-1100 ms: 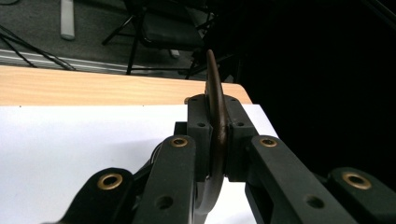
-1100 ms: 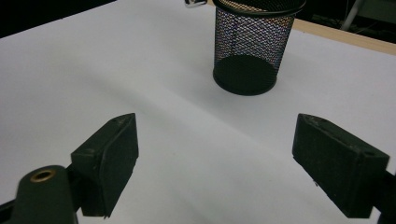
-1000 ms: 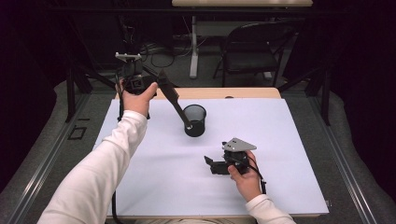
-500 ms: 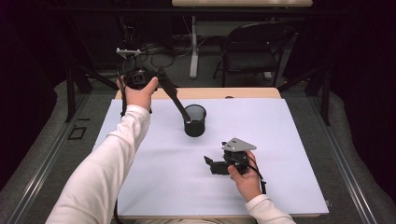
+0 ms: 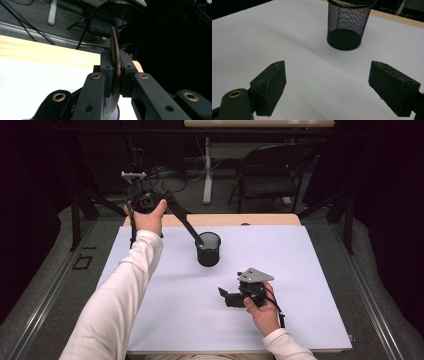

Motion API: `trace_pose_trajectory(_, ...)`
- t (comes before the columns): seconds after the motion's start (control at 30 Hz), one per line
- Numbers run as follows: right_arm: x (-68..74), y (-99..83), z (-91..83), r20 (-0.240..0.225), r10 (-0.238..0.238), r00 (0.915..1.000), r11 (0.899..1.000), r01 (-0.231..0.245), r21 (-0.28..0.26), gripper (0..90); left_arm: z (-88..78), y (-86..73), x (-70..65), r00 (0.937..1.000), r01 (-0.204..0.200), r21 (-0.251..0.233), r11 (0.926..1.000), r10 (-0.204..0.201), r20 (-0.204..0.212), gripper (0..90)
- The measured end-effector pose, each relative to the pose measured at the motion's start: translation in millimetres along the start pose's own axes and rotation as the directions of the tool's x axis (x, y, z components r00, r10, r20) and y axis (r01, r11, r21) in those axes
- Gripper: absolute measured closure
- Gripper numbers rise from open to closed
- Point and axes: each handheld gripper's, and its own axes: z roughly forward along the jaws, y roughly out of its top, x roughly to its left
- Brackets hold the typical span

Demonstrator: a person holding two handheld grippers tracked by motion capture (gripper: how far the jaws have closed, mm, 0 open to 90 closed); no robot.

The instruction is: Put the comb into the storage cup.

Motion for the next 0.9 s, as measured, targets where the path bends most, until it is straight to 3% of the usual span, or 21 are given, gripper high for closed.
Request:
trace_pose_trajectory(0.27,-0.1,-0.1,0.0,0.001,-0.003,1.0000,1.000,0.003,0.001,14.4,7.8,-1.0,1.6,0.9994,0.028,-0.006,0.9996,-0.029,-0.020,83.9)
trace_pose_trajectory(0.9,-0.1,-0.2,0.3,0.001,-0.012,0.9999,1.000,0.012,-0.004,14.5,23.8,-10.0,0.2,0.9973,0.038,-0.013,0.9992,-0.038,-0.062,83.9)
